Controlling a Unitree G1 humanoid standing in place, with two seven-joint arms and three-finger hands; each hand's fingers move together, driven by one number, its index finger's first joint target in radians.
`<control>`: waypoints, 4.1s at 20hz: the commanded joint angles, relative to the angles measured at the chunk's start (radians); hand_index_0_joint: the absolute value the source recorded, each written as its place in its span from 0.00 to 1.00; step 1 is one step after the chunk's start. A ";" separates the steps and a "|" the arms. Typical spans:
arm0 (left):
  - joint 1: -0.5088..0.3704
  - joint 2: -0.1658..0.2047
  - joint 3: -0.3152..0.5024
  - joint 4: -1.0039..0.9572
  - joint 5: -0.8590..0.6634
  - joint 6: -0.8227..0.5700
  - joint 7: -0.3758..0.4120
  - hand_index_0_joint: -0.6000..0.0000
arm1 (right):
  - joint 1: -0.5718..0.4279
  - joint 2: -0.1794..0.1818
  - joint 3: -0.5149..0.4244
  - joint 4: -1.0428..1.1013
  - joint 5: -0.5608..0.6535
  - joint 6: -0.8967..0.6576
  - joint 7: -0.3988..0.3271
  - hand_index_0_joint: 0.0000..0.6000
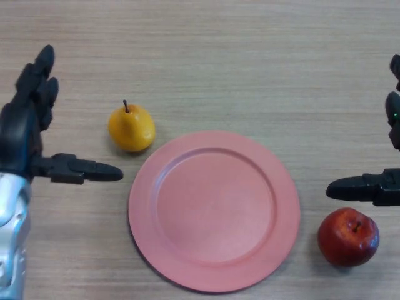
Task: Pick up the yellow pear and place it on the plate
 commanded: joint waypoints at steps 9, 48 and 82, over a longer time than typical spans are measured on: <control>-0.310 0.008 -0.032 0.511 0.061 -0.414 0.110 0.58 | -0.017 -0.036 -0.089 -0.069 -0.046 -0.121 0.002 0.00; -0.367 -0.006 -0.032 0.537 0.154 -0.379 0.196 0.00 | -0.023 -0.032 -0.081 -0.079 -0.079 -0.080 0.023 0.00; 0.097 -0.101 -0.141 -0.256 0.315 0.068 -0.100 1.00 | -0.038 -0.036 -0.074 -0.067 -0.025 -0.061 0.001 0.00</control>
